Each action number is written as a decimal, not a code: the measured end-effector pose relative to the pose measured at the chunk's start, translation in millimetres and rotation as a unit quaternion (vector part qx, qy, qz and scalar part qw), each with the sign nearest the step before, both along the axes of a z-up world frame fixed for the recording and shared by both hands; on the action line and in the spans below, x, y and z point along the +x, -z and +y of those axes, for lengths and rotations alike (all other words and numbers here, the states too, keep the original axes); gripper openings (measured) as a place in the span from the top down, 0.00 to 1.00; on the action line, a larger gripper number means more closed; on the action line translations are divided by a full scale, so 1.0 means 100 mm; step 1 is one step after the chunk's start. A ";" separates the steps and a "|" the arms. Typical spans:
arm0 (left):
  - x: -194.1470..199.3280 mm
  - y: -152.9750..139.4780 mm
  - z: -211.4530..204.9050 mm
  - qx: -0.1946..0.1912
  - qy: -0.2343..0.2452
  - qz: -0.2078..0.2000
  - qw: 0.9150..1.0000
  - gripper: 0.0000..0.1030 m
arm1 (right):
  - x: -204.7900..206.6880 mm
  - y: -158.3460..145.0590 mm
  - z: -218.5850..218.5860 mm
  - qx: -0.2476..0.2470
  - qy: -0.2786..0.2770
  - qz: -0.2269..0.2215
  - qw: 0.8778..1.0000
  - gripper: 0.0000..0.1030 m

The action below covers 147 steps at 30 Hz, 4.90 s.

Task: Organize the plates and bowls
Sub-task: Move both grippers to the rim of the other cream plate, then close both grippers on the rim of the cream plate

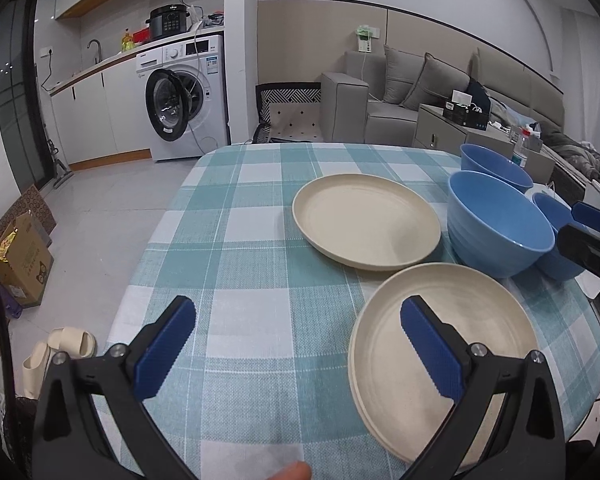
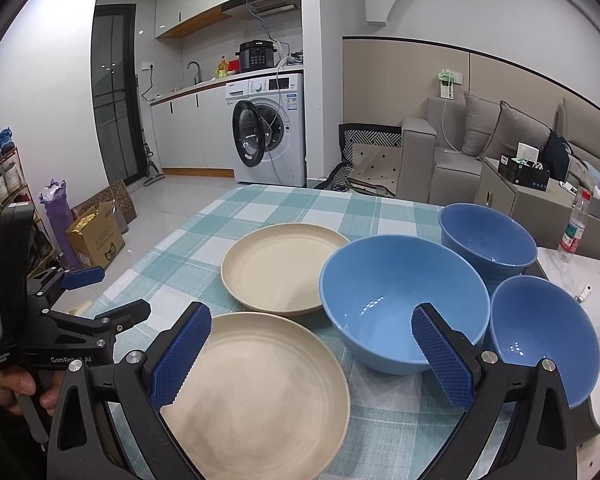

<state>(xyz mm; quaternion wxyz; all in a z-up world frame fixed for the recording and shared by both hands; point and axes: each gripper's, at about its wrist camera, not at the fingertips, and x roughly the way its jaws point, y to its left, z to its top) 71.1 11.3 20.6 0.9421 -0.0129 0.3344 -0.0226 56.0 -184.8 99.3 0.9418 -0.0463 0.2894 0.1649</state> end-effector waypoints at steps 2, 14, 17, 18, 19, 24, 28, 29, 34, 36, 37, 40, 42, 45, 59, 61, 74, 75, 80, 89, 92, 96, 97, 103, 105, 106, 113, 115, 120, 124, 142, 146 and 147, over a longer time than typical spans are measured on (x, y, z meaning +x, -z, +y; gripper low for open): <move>0.05 0.00 -0.01 0.001 0.002 0.001 1.000 0.00 | 0.04 0.01 0.00 0.001 0.001 0.003 1.000 0.01; 0.56 0.05 -0.10 -0.012 -0.002 0.022 1.000 0.00 | 0.25 0.12 -0.10 0.004 0.031 0.020 0.999 0.01; 0.71 0.10 -0.12 -0.014 -0.005 0.033 0.999 0.00 | 0.28 0.16 -0.10 0.004 0.034 0.024 0.999 0.01; 0.75 0.11 -0.13 -0.012 -0.007 0.036 0.999 0.00 | 0.28 0.17 -0.10 0.004 0.033 0.025 0.999 0.01; 0.80 0.13 -0.13 -0.009 -0.011 0.040 0.999 0.00 | 0.29 0.18 -0.09 0.001 0.031 0.024 0.999 0.01; 1.00 0.19 -0.14 0.003 -0.021 0.054 0.998 0.00 | 0.33 0.22 -0.14 0.004 0.031 0.033 0.999 0.01; 1.14 0.25 -0.13 0.000 -0.029 0.069 0.997 0.00 | 0.36 0.24 -0.22 0.015 0.034 0.041 0.998 0.01; 1.17 0.27 -0.13 0.002 -0.030 0.072 0.997 0.00 | 0.37 0.24 -0.24 0.018 0.035 0.042 0.998 0.01; 1.26 0.34 -0.17 0.013 -0.030 0.084 0.996 0.00 | 0.39 0.26 -0.27 0.022 0.038 0.047 0.998 0.01; 1.30 0.35 -0.19 0.012 -0.029 0.088 0.996 0.00 | 0.40 0.28 -0.28 0.021 0.038 0.051 0.998 0.01; 1.32 0.36 -0.20 0.013 -0.029 0.090 0.995 0.00 | 0.39 0.28 -0.28 0.020 0.040 0.052 0.998 0.01; 1.37 0.37 -0.22 0.018 -0.027 0.093 0.995 0.00 | 0.42 0.30 -0.31 0.022 0.043 0.056 0.997 0.01; 1.40 0.39 -0.22 0.021 -0.029 0.097 0.995 0.00 | 0.42 0.31 -0.32 0.022 0.046 0.057 0.997 0.01; 1.45 0.43 -0.21 0.026 -0.037 0.104 0.994 0.00 | 0.44 0.31 -0.33 0.024 0.047 0.057 0.997 0.01; 1.55 0.66 -0.11 0.073 -0.048 0.137 0.987 0.00 | 0.65 0.39 -0.18 0.024 0.034 0.075 0.996 0.01; 1.55 0.67 -0.08 0.077 -0.053 0.137 0.986 0.00 | 0.68 0.39 -0.14 0.023 0.030 0.077 0.996 0.01; 1.43 0.71 0.25 0.055 -0.071 0.143 0.986 0.00 | 0.87 0.39 0.15 0.006 0.006 0.081 0.997 0.01; 1.42 0.71 0.28 0.053 -0.073 0.144 0.985 0.00 | 0.88 0.40 0.18 0.004 0.004 0.082 0.997 0.01; 1.33 0.73 0.45 0.043 -0.080 0.148 0.985 0.00 | 0.95 0.39 0.36 -0.003 -0.012 0.082 0.997 0.01; 1.18 0.76 0.72 0.032 -0.088 0.148 0.984 0.00 | 1.12 0.43 0.65 -0.020 -0.027 0.087 0.996 0.01; 1.15 0.77 0.78 0.029 -0.089 0.149 0.984 0.00 | 1.18 0.44 0.74 -0.028 -0.034 0.089 0.995 0.01; 1.11 0.77 0.84 0.033 -0.087 0.146 0.985 0.00 | 1.26 0.49 0.85 -0.036 -0.039 0.099 0.994 0.01; 1.10 0.77 0.86 0.031 -0.087 0.145 0.985 0.00 | 1.28 0.49 0.87 -0.039 -0.039 0.098 0.994 0.01; 1.07 0.79 0.96 0.009 -0.087 0.144 0.986 0.00 | 1.33 0.48 1.01 -0.078 -0.035 0.081 0.993 0.01; 1.06 0.79 0.97 0.005 -0.085 0.144 0.986 0.00 | 1.35 0.48 1.05 -0.072 -0.046 0.088 0.993 0.01; 1.06 0.79 0.98 0.004 -0.084 0.144 0.986 0.00 | 1.36 0.48 1.07 -0.070 -0.049 0.091 0.992 0.01; 1.03 0.79 1.03 -0.006 -0.084 0.145 0.986 0.00 | 1.46 0.54 1.25 -0.074 -0.069 0.106 0.989 0.01; 1.03 0.79 1.03 -0.009 -0.083 0.144 0.986 0.01 | 1.50 0.59 1.30 -0.074 -0.074 0.115 0.988 0.01; 1.01 0.78 1.00 -0.014 -0.072 0.142 0.987 0.09 | 1.61 0.76 1.39 -0.086 -0.072 0.136 0.984 0.03; 1.01 0.77 0.98 -0.013 -0.066 0.140 0.988 0.12 | 1.68 0.86 1.40 -0.102 -0.063 0.148 0.982 0.09; 0.96 0.74 0.94 -0.009 -0.037 0.128 0.991 0.37 | 1.77 0.95 1.52 -0.155 -0.063 0.141 0.976 0.32; 0.96 0.74 0.95 -0.014 -0.033 0.126 0.991 0.41 | 1.80 1.00 1.52 -0.153 -0.066 0.152 0.974 0.35; 0.95 0.74 0.95 -0.014 -0.031 0.126 0.991 0.42 | 1.81 1.01 1.52 -0.152 -0.065 0.155 0.974 0.36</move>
